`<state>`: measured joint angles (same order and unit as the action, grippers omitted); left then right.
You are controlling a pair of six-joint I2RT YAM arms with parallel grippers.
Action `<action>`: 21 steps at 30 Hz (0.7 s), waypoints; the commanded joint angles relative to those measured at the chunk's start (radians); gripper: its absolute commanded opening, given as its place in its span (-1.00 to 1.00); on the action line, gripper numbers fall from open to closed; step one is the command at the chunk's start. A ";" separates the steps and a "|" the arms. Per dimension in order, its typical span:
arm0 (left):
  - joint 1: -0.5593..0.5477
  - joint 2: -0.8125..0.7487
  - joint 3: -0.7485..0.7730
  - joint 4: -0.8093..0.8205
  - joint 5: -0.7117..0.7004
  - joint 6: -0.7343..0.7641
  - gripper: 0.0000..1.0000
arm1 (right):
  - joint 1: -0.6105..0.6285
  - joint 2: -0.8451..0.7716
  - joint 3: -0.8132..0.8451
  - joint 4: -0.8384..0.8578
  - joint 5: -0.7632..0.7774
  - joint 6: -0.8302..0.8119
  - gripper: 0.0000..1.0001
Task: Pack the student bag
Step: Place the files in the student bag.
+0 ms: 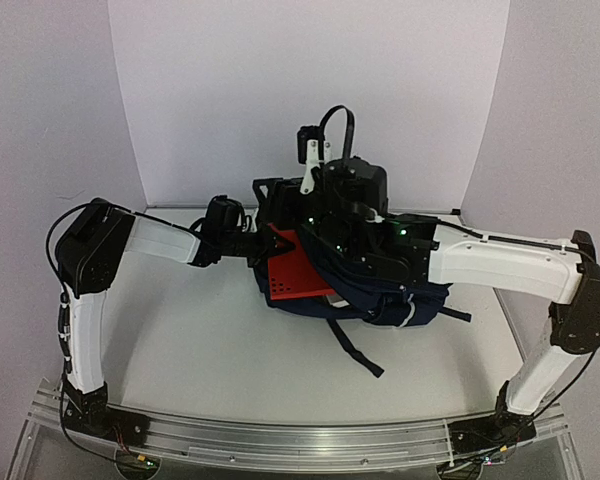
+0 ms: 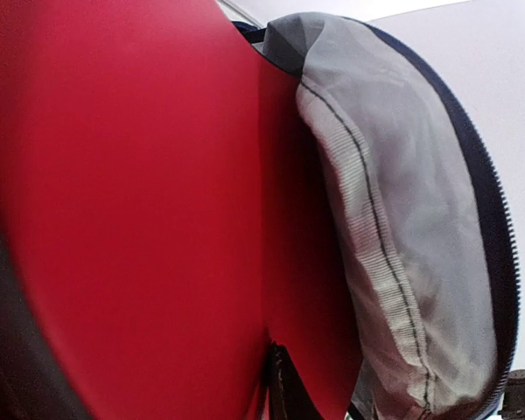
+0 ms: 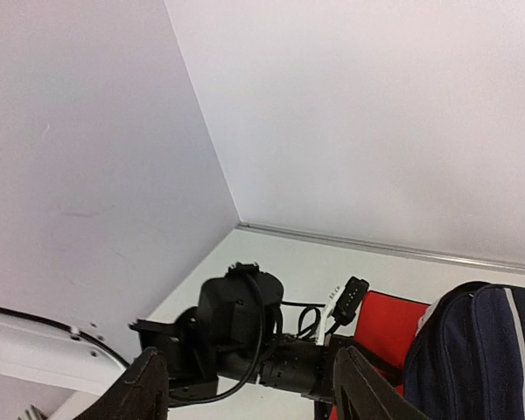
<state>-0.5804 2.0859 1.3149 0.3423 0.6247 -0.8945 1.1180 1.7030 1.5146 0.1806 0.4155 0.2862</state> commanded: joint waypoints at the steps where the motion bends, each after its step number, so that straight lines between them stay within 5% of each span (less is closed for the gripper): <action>1: 0.018 0.041 0.003 -0.130 -0.007 0.115 -0.68 | -0.031 -0.086 -0.074 -0.045 0.134 0.054 0.61; 5: 0.062 -0.030 -0.078 -0.097 -0.016 0.104 -0.33 | -0.077 -0.141 -0.118 -0.181 0.187 0.089 0.94; 10: 0.072 -0.120 -0.096 -0.195 -0.010 0.161 0.15 | -0.274 -0.213 -0.209 -0.358 0.069 0.186 0.96; 15: 0.072 -0.130 -0.133 -0.181 0.033 0.137 0.25 | -0.506 -0.255 -0.310 -0.377 -0.191 0.250 0.96; 21: 0.071 -0.091 -0.154 -0.120 0.062 0.086 0.25 | -0.668 -0.221 -0.365 -0.380 -0.296 0.249 0.97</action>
<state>-0.5095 1.9884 1.1776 0.2005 0.6568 -0.7862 0.5001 1.4891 1.1740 -0.1864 0.2427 0.5124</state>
